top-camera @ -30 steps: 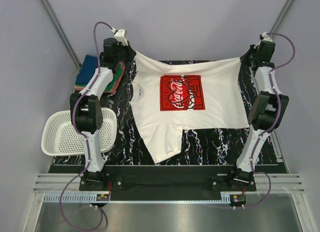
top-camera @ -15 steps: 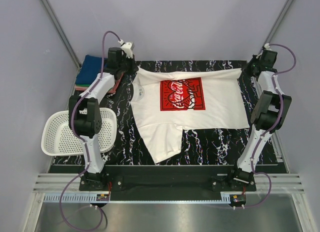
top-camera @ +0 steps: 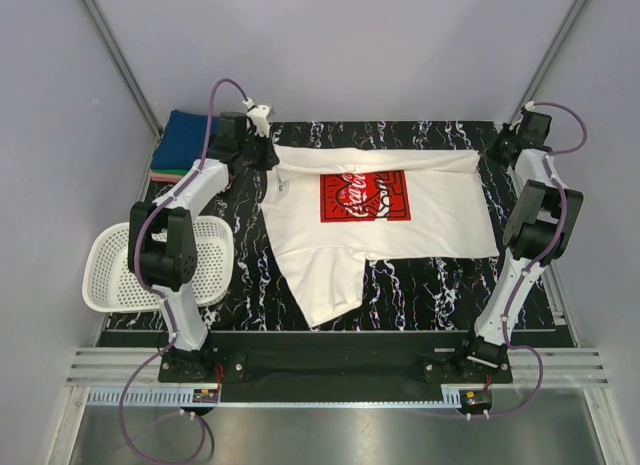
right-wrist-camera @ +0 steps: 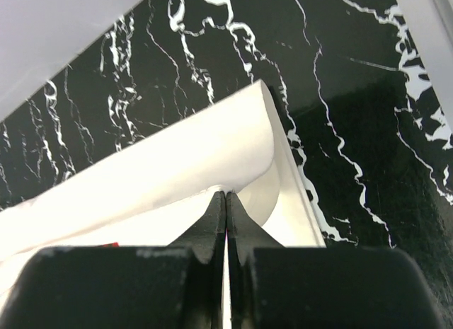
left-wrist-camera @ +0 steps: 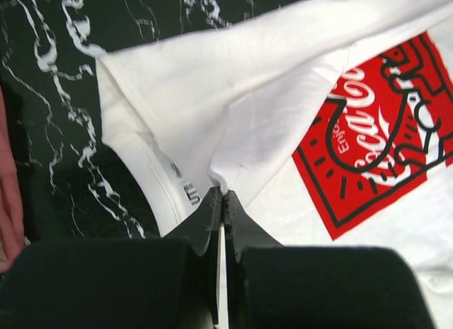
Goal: Fold and stack the t-shirts
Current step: Fold the tshirt
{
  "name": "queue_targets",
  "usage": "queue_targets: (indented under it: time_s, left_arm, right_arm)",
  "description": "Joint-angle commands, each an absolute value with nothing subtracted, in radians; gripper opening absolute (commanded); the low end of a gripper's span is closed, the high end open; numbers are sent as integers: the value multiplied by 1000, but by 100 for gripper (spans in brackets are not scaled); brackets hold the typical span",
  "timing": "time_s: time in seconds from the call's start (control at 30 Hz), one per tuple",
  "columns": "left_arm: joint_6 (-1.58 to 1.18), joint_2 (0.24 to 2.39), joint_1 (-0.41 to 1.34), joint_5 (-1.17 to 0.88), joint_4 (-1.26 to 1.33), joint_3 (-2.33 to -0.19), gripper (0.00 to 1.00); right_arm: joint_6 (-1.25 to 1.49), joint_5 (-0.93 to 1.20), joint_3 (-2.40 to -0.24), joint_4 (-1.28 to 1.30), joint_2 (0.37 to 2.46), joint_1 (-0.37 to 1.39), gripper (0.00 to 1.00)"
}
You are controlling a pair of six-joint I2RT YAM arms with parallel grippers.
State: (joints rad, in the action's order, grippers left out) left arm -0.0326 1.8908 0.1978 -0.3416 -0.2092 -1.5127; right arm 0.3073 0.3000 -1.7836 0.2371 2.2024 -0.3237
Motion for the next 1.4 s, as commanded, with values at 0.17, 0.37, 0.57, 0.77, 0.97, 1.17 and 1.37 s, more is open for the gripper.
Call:
queue_targets:
  time_s: [0.17, 0.37, 0.57, 0.77, 0.97, 1.17, 1.37]
  left_arm:
    - [21, 1787, 213, -374, -310, -1500, 0]
    - [51, 1776, 241, -357, -405, -1485, 0]
    - [106, 1790, 282, -282, -586, -1554, 1]
    - [136, 1822, 304, -313, -675, -1569, 8]
    - [126, 1825, 321, -249, -681, -1572, 4]
    - [83, 1816, 322, -163, -623, -1559, 7]
    - [41, 1851, 322, -153, -615, -1554, 9]
  right_arm:
    - [273, 315, -1741, 238, 2160, -331, 0]
    - [273, 290, -1684, 249, 2132, -331, 0]
    - [304, 264, -1686, 313, 2140, -331, 8]
    - [411, 170, -1769, 504, 2151, -334, 36]
    - [489, 144, -1738, 526, 2117, -336, 45]
    - [459, 197, -1695, 526, 2106, -339, 40]
    - [491, 143, -1626, 548, 2102, -373, 33]
